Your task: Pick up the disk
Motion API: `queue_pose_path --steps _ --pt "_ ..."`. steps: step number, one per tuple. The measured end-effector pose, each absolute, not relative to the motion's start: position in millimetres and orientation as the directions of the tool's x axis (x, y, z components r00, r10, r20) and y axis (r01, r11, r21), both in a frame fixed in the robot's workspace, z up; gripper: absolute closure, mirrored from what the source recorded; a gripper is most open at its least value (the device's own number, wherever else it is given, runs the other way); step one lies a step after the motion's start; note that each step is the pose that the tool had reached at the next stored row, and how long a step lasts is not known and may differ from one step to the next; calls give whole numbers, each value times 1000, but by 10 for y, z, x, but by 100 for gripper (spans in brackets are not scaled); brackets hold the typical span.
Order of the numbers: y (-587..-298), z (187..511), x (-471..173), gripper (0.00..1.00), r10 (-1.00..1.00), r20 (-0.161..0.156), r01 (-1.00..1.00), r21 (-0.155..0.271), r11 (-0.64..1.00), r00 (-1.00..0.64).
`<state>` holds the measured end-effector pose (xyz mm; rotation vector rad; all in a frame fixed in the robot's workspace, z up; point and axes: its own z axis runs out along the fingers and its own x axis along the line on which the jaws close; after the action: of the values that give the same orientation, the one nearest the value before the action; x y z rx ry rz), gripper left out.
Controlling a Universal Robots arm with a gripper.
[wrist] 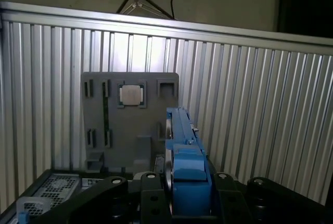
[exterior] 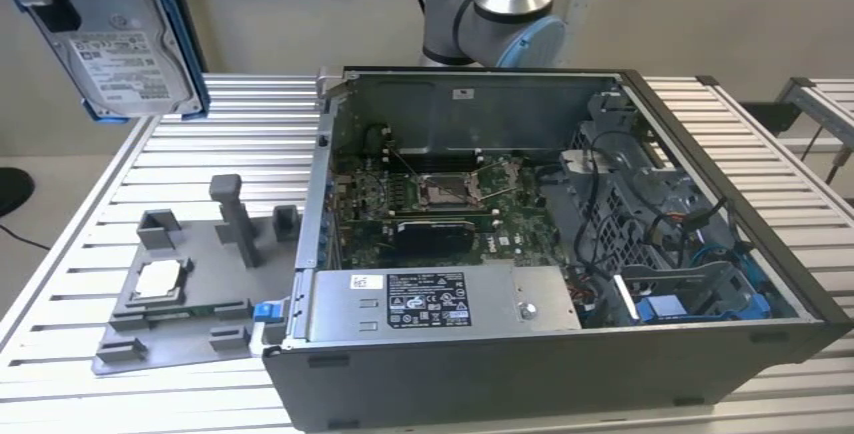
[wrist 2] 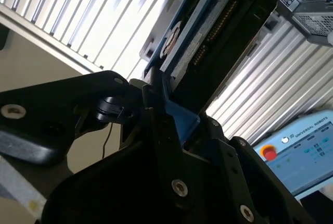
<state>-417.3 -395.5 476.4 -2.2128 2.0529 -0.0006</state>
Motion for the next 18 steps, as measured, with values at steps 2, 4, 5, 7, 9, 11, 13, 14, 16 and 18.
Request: queue_pose_path --steps 2,4,5,7,9,11,13,14,16,18 --pt "-3955 4770 -4173 100 -993 -83 -993 -91 -71 78" --pt "-3955 4774 -4173 100 -993 -83 -993 -91 -71 78" --pt "-3955 4777 -4173 100 -993 -83 -993 -91 -71 78" --pt "-3955 4790 -4173 100 -993 -83 -993 -91 -71 78" --pt "-3956 4812 -4174 100 -993 -83 -993 -91 -70 78" --pt "-3958 4847 -4174 100 -994 -84 -993 -92 -69 77" --pt "-3959 4880 -4174 100 -994 -84 -993 -91 -69 77" --pt "-3960 4886 -4174 100 -994 -84 -993 -92 -69 77" --pt "-3960 4885 -4173 100 -994 -84 -993 -92 -69 77" --pt "-3962 4886 -4173 100 -994 -83 -993 -92 -69 77"
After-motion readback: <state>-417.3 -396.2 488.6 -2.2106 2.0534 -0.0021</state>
